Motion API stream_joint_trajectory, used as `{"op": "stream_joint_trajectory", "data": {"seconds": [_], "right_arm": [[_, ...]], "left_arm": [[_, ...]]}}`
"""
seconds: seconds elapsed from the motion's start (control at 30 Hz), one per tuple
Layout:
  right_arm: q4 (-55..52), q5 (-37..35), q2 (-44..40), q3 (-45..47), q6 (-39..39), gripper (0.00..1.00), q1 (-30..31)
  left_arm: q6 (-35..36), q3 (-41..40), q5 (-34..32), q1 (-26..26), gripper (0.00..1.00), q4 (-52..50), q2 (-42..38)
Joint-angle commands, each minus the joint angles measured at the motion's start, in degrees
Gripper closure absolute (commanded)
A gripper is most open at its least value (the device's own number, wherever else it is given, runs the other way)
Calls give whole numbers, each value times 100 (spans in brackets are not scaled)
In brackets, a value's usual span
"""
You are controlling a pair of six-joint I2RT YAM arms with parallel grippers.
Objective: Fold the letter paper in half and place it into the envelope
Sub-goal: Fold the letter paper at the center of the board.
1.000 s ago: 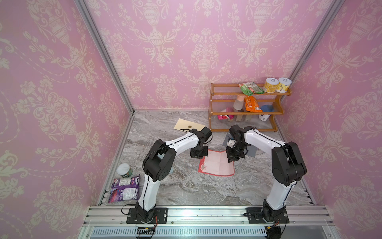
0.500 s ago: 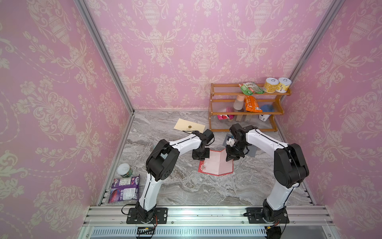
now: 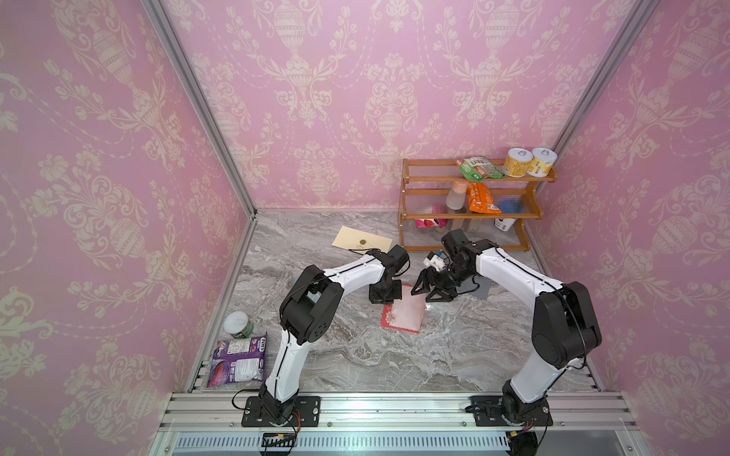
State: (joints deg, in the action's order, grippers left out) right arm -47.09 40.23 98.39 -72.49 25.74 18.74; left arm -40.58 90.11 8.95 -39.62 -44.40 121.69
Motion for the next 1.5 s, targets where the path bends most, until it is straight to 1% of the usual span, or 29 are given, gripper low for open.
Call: {"op": "stream_joint_trajectory", "data": {"seconds": [0.0,0.1,0.2,0.3,0.33,0.47,0.53,0.67,0.83,0.97,1.2,1.3,1.47], "right_arm": [[648,618,53,172,380,29,-20],[969,755,230,219,568,29,-28],[1338,854,406,258,795,29,-28],[1558,850,660,245,819,27,-27],[1597,849,753,210,975,26,-28],[1585,775,900,22,951,23,-30],[1402,620,901,-107,893,18,-46],[1082,202,828,-156,640,1,-128],[680,-341,820,-71,503,0,-268],[669,-485,829,79,502,0,-395],[1088,-293,1078,277,642,0,-491],[1214,-229,1224,281,682,0,-499],[1332,-145,1438,214,694,0,-503]], "left_arm": [[-194,-82,136,106,100,201,67],[-156,13,70,209,100,20,-86],[-97,1,-88,374,100,-188,-450],[-52,-129,-142,608,100,-378,-846],[-30,-187,-161,687,100,-410,-985],[57,-268,-244,824,100,-563,-1326],[109,-171,-191,819,100,-610,-1337],[231,263,-127,640,100,-735,-1034],[313,928,7,310,100,-817,-293],[255,1055,140,242,100,-668,91],[471,1481,135,253,100,-827,661],[530,1482,150,273,100,-848,749],[551,1204,176,323,100,-756,766]]}}
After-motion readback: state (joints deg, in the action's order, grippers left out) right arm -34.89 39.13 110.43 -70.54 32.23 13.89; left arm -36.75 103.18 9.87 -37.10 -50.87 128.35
